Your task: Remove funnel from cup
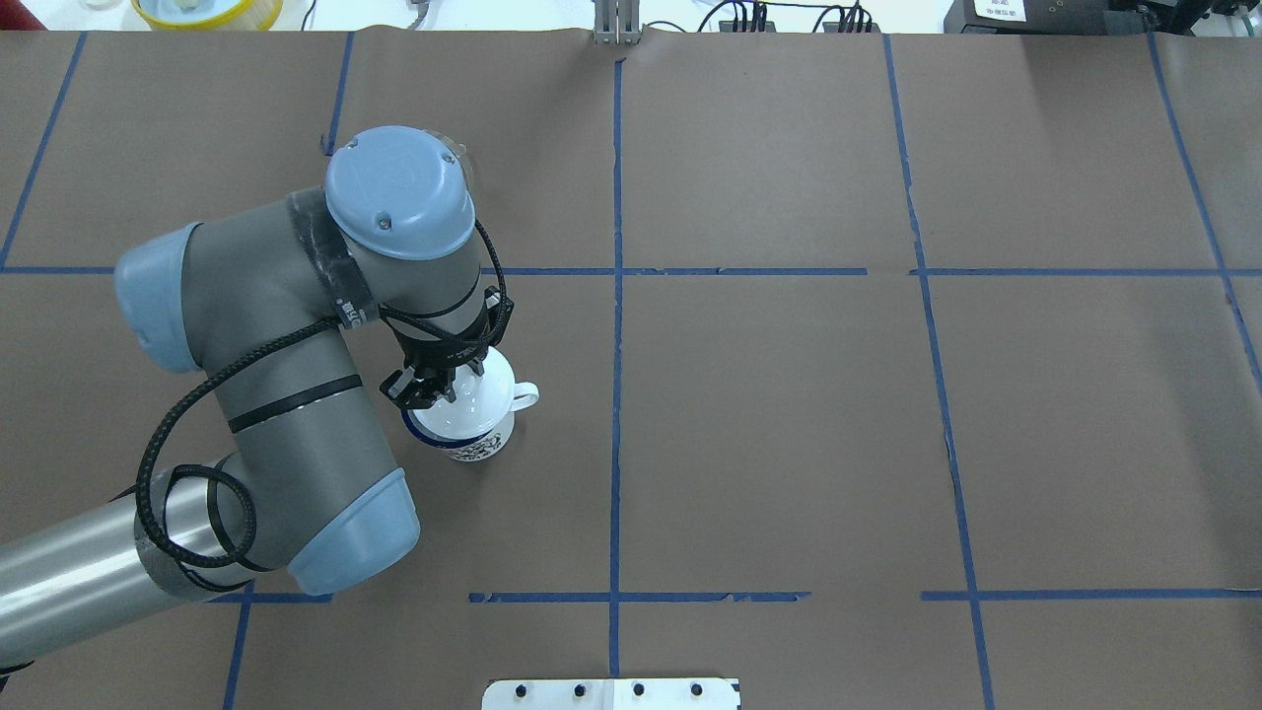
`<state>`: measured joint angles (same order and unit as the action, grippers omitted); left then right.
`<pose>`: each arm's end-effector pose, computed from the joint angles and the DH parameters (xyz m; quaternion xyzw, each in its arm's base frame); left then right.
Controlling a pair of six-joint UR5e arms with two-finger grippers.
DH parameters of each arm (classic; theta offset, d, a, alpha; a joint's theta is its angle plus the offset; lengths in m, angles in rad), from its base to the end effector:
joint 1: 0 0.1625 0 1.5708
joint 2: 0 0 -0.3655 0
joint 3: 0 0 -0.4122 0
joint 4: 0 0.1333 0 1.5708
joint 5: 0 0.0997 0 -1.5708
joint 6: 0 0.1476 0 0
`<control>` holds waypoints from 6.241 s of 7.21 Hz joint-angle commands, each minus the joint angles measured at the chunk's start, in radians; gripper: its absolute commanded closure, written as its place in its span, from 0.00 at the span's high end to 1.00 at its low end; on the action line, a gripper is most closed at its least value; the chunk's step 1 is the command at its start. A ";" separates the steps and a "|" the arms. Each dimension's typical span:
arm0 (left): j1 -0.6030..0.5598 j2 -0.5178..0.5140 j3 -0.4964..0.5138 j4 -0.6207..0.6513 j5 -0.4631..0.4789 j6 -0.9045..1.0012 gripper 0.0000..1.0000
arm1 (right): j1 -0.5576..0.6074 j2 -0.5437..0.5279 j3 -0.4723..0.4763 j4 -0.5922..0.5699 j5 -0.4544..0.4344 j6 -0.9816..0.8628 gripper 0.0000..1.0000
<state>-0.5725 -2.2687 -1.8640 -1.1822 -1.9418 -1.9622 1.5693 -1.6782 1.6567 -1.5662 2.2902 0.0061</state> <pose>0.4786 -0.4034 0.1545 -0.1490 0.3064 -0.3865 0.8570 0.0353 -0.4708 0.6474 -0.0093 -0.3519 0.0051 0.9360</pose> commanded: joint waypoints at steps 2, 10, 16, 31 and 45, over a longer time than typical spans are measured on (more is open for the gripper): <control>0.005 0.035 -0.064 0.016 0.003 -0.003 0.00 | 0.000 0.000 0.000 0.000 0.000 0.000 1.00; 0.005 0.058 -0.054 -0.016 0.009 0.009 0.00 | 0.000 0.000 0.000 0.000 0.000 0.000 1.00; 0.005 0.064 -0.052 -0.027 0.010 0.023 0.00 | 0.000 0.000 0.000 0.000 0.000 0.000 1.00; -0.279 0.145 -0.135 -0.060 -0.009 0.470 0.83 | 0.000 0.000 0.000 0.000 0.000 0.000 1.00; -1.126 0.686 0.041 -0.111 -0.390 2.024 1.00 | 0.000 0.000 0.000 0.000 0.000 0.000 1.00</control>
<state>-1.7019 -1.5873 -1.8496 -1.2835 -2.3266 0.1115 1.5693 -1.6782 1.6567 -1.5662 2.2902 0.0061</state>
